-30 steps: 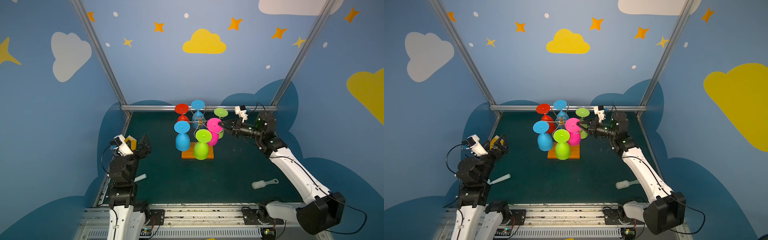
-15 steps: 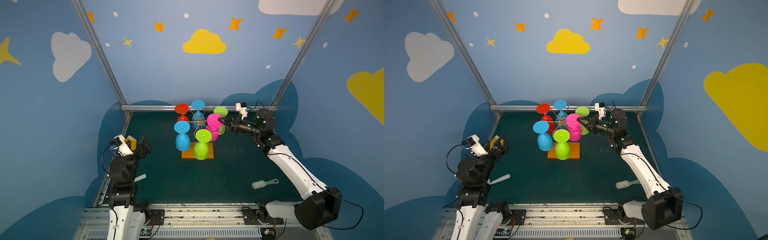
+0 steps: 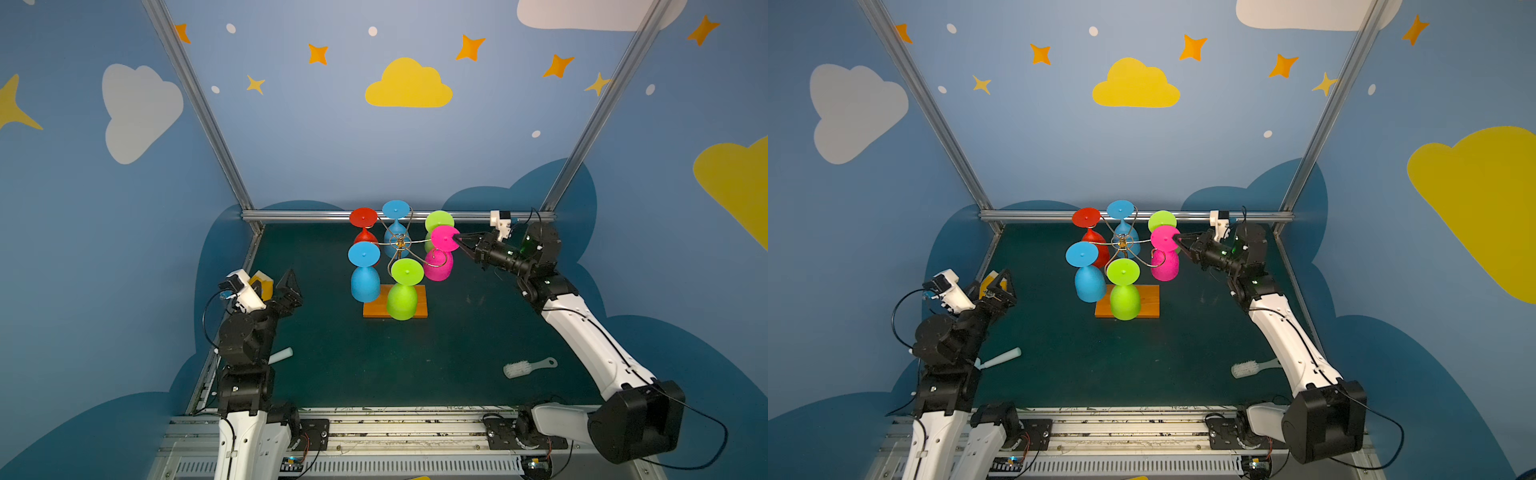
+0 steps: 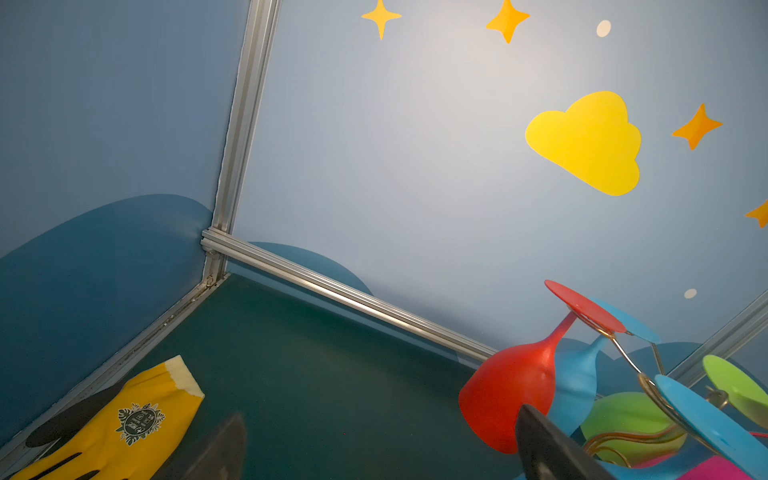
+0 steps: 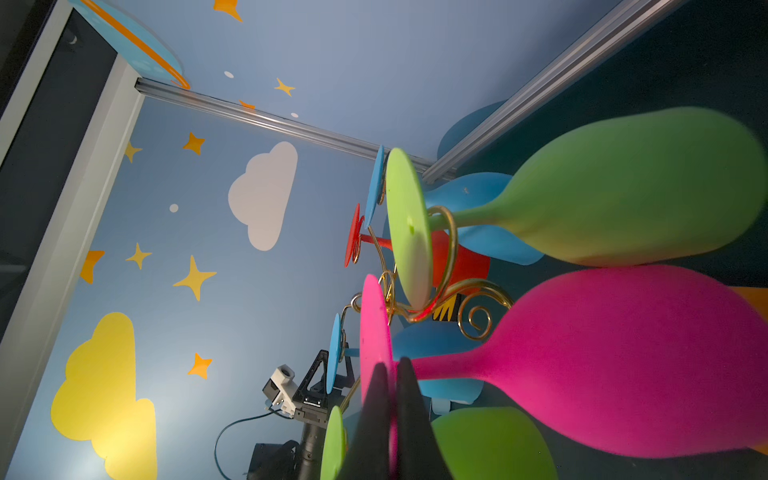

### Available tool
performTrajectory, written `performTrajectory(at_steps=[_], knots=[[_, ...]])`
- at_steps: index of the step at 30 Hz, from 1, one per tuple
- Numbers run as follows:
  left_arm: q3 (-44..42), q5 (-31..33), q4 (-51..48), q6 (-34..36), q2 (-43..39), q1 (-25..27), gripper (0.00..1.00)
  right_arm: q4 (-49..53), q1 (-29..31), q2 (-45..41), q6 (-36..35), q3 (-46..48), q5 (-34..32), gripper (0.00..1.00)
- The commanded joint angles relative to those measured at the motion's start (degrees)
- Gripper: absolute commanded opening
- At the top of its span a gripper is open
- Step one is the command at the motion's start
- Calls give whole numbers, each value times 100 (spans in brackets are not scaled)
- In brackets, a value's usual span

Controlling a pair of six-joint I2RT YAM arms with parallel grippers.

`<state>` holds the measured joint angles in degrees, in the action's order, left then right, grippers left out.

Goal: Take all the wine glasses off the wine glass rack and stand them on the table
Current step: 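Close the right gripper on the magenta glass foot and pull it off the rack, then carry the magenta glass toward the left gripper while the left arm reaches in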

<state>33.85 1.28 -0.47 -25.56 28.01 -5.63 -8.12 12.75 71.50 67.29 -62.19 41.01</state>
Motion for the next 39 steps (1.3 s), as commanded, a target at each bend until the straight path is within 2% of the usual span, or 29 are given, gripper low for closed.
performTrajectory(at_steps=[1,5,9,16,21,23,25,28,34,39], knots=[[-14,22,47,31,-50,-26,99,-44,-157,-450,-119,137,-36,0],[263,-146,-145,170,30,-26,99,367,-367,-953,-491,393,-218,0],[858,-804,-519,218,270,-26,97,908,-569,-1427,-1103,356,-436,0],[1975,-3190,-513,-396,1119,-26,85,2145,-543,-1774,-2705,-719,-907,0],[2536,-4817,455,-1357,1773,-3,75,2365,-387,-1693,-3443,-1408,-827,0],[2778,-5201,757,-1683,2053,62,72,2396,-246,-1561,-3661,-1665,-719,0],[3025,-5392,870,-1784,2305,225,70,2372,-19,-1378,-3899,-1907,-660,0],[3427,-5516,691,-1552,2621,622,68,2503,377,-1037,-4264,-2339,-665,0],[4110,-5482,382,-1084,3211,1711,64,2607,1045,-477,-4659,-3082,-618,0],[4414,-5298,320,-911,3575,2239,61,2722,1589,-124,-4945,-3466,-692,0]])
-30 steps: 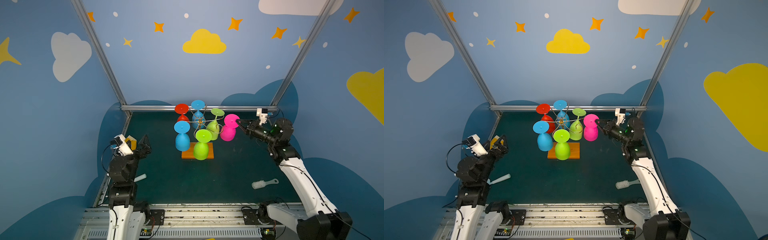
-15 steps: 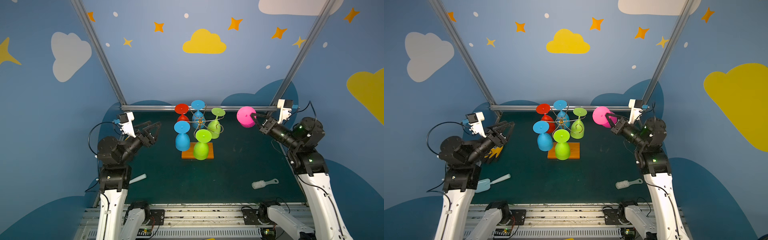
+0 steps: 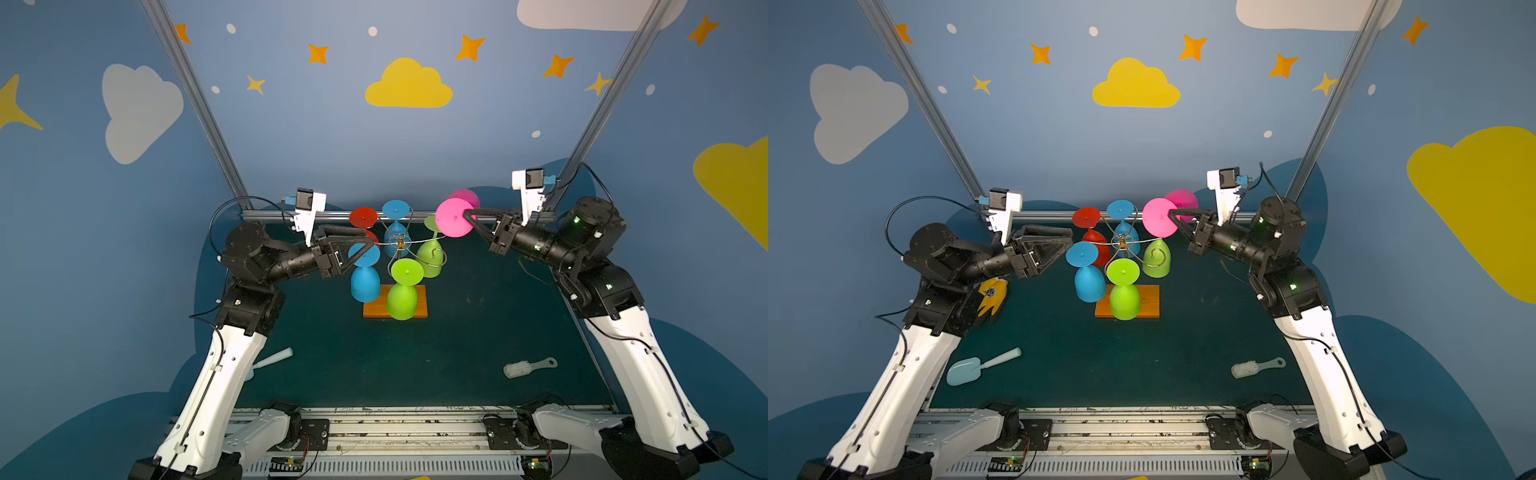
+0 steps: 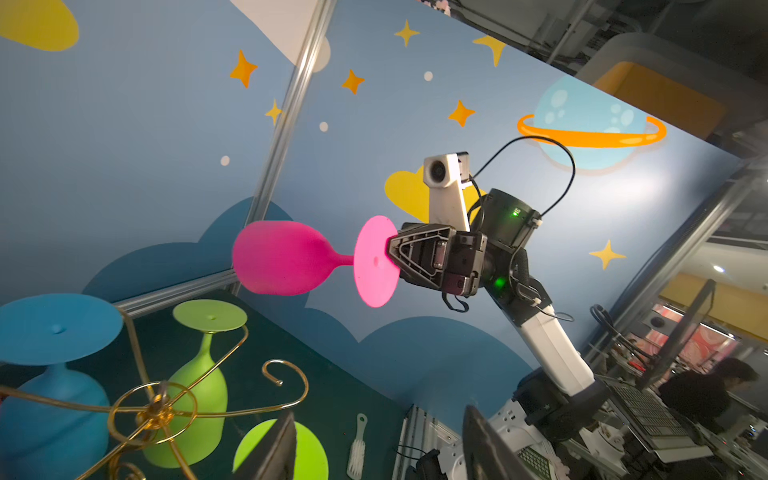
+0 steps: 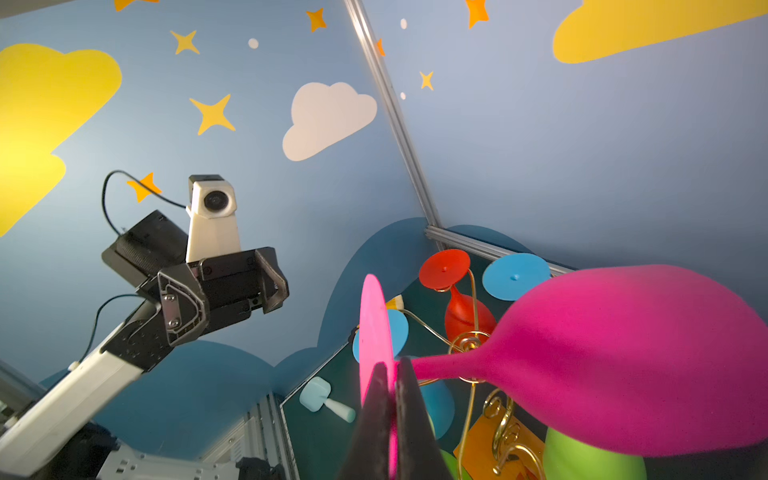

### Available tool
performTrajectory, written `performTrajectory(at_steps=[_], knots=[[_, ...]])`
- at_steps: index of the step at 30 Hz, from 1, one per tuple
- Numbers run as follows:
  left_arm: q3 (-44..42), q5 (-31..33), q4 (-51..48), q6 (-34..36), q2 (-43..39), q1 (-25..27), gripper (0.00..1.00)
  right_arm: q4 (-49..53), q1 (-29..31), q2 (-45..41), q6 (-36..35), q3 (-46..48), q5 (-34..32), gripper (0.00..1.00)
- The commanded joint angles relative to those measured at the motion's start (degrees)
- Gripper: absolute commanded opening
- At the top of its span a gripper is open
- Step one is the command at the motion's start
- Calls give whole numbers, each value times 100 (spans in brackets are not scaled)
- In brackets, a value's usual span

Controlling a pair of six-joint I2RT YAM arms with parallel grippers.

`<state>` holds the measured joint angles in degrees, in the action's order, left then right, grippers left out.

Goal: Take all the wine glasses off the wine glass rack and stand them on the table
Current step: 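Carry the magenta glass toward the left gripper while the left arm reaches in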

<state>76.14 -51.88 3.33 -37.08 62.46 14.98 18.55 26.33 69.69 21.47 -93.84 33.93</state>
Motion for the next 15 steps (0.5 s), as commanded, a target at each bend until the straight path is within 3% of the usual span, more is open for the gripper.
performTrajectory(at_steps=[1,15], knots=[[221,51,-47,262,172,254,60,89,340,123,-443,-354,8,0],[454,468,95,408,528,656,57,279,1437,743,-973,-871,-247,0]])
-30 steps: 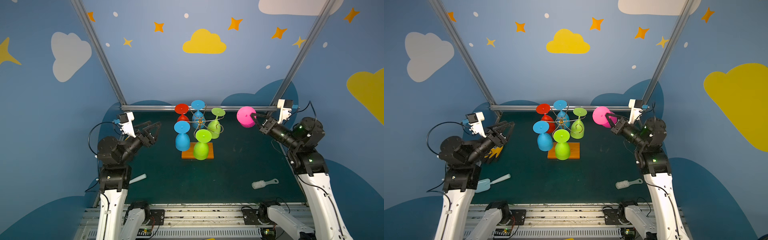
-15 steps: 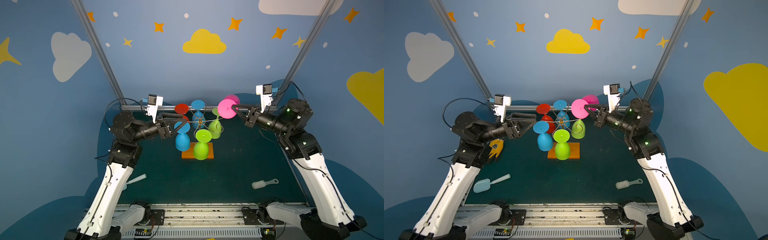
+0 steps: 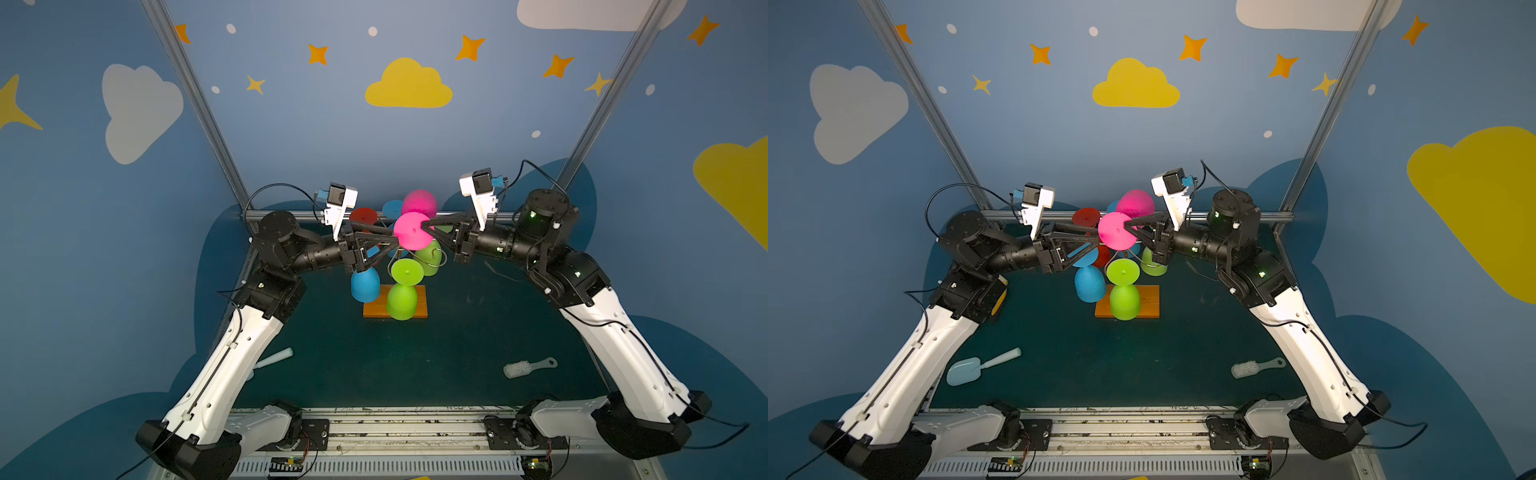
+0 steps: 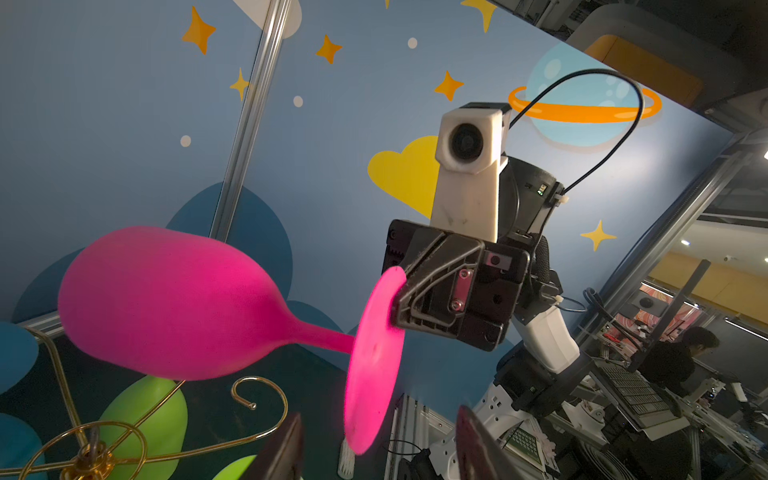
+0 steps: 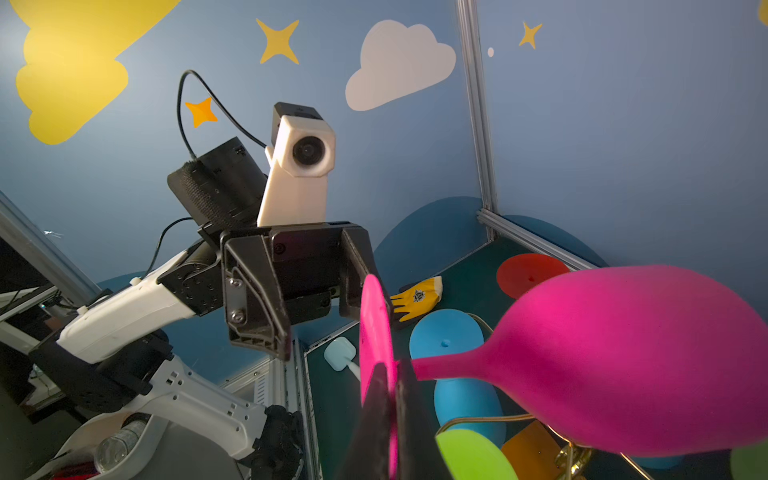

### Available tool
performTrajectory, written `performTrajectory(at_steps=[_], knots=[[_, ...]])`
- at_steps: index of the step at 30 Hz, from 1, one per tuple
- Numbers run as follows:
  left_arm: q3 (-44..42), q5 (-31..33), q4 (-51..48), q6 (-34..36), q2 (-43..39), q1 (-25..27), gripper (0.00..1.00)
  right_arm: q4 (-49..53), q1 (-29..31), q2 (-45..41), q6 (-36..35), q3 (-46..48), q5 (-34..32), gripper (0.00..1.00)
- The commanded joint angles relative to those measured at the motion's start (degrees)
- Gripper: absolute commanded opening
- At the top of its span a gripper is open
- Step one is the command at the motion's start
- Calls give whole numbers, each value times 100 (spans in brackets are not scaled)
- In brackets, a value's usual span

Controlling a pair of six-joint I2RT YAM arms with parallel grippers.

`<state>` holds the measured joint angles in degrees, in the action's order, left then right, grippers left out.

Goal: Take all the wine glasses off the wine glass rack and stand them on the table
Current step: 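Carry the magenta glass toward the left gripper while the left arm reaches in, then grasp the magenta glass foot with the left gripper while the right gripper releases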

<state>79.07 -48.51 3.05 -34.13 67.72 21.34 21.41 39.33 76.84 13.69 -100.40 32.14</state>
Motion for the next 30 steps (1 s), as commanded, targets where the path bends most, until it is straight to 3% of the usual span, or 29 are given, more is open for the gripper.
performTrajectory(at_steps=[1,6,12,15,16,18,20,22,27,30], knots=[[154,131,147,107,17,27,55,-20,177,42,-195,-213,-79,0],[167,81,207,26,109,37,23,4,351,171,-225,-233,-138,0],[139,124,138,54,31,35,3,78,390,187,-285,-217,-218,0],[177,141,47,50,-52,-47,3,193,377,88,-405,-184,-432,0],[187,140,30,-18,-71,-101,3,249,359,40,-483,-166,-523,4],[192,32,114,-308,-81,-278,3,346,309,-106,-655,-88,-743,25],[167,-180,397,-840,-50,-526,3,347,232,-352,-867,132,-1022,53],[90,-411,830,-1383,-22,-752,3,180,131,-634,-1075,466,-1268,67],[80,-552,1215,-1934,-31,-958,3,-411,-42,-1111,-1871,1264,-1617,85],[126,-619,1437,-2243,-7,-974,3,-892,-59,-1155,-2410,1609,-1568,90]])
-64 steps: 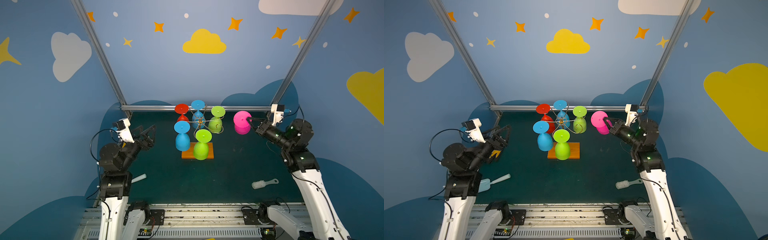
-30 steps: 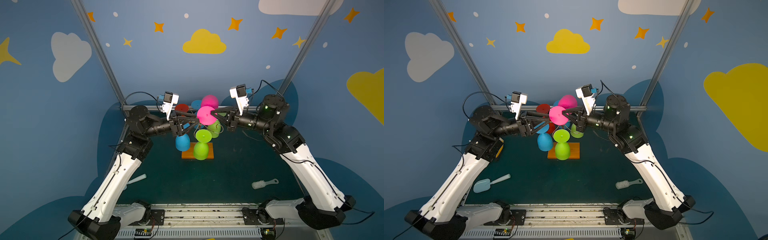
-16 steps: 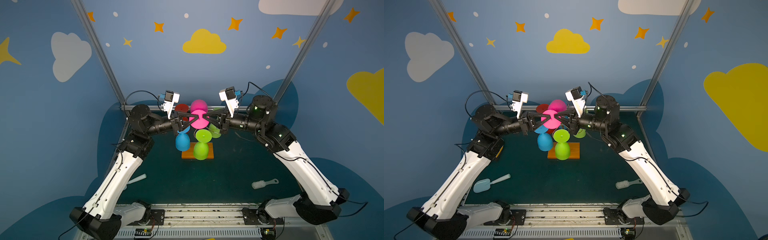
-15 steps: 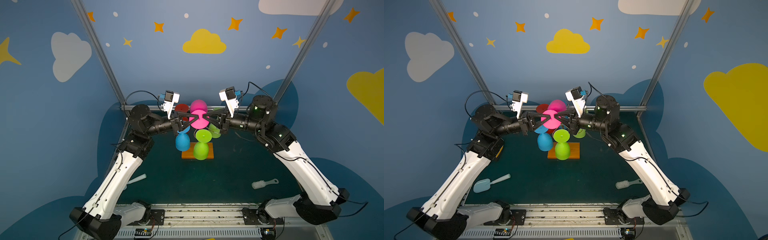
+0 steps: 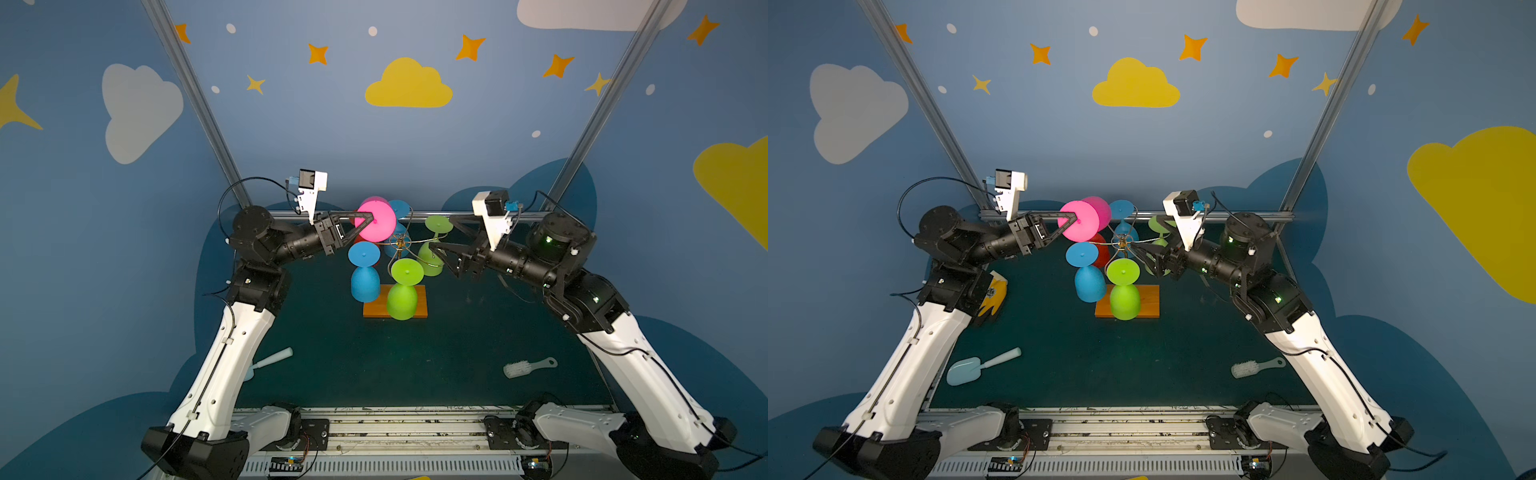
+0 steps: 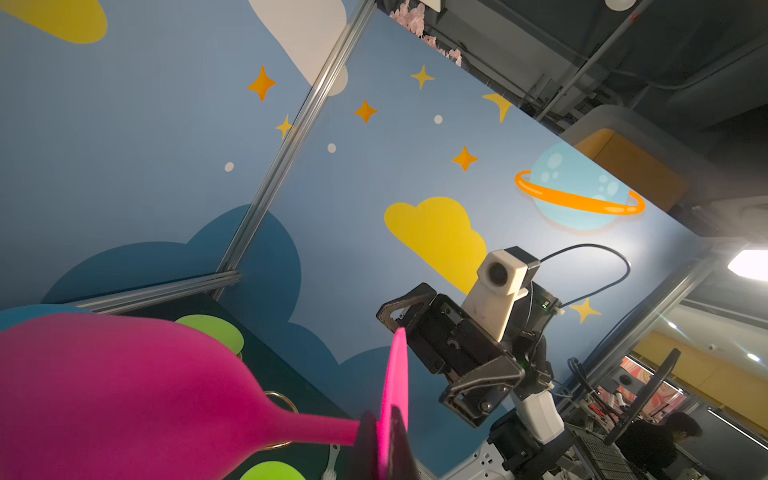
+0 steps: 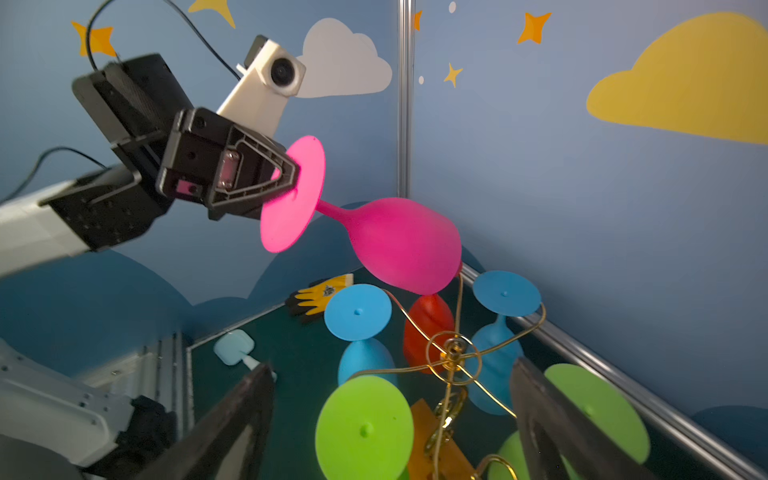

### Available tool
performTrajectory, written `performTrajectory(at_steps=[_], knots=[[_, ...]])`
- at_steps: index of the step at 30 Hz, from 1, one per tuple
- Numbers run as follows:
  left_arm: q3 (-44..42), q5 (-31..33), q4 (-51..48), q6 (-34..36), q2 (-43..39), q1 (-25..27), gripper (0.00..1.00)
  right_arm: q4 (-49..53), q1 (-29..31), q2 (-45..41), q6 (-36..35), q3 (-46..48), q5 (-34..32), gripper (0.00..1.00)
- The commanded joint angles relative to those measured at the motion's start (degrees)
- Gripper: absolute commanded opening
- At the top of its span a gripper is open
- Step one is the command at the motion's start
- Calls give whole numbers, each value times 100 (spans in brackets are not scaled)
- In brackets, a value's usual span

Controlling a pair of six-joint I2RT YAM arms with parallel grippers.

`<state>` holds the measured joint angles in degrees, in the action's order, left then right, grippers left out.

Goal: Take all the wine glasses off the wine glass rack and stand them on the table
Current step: 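Grasp the magenta glass foot with the left gripper while the right gripper releases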

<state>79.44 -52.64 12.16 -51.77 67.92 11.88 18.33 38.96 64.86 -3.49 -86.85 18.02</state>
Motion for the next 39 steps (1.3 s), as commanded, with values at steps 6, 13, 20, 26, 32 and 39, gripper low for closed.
performTrajectory(at_steps=[6,13,20,26,32,39], knots=[[159,-266,901,-1013,35,-37,3,-1716,-43,296,-1582,705,447,92],[218,-230,842,-1238,42,-45,3,-2415,-27,908,-2209,582,1121,92],[186,-185,929,-1427,29,-45,3,-2508,-29,1510,-2180,101,1271,92],[160,-199,1142,-1665,82,-46,3,-2510,-20,1971,-2033,-324,1437,92],[142,-189,1133,-1664,50,-45,3,-2476,-3,2344,-1953,-603,1483,92],[127,-220,1332,-1868,90,-49,3,-2302,138,2672,-2049,-860,1349,92]])
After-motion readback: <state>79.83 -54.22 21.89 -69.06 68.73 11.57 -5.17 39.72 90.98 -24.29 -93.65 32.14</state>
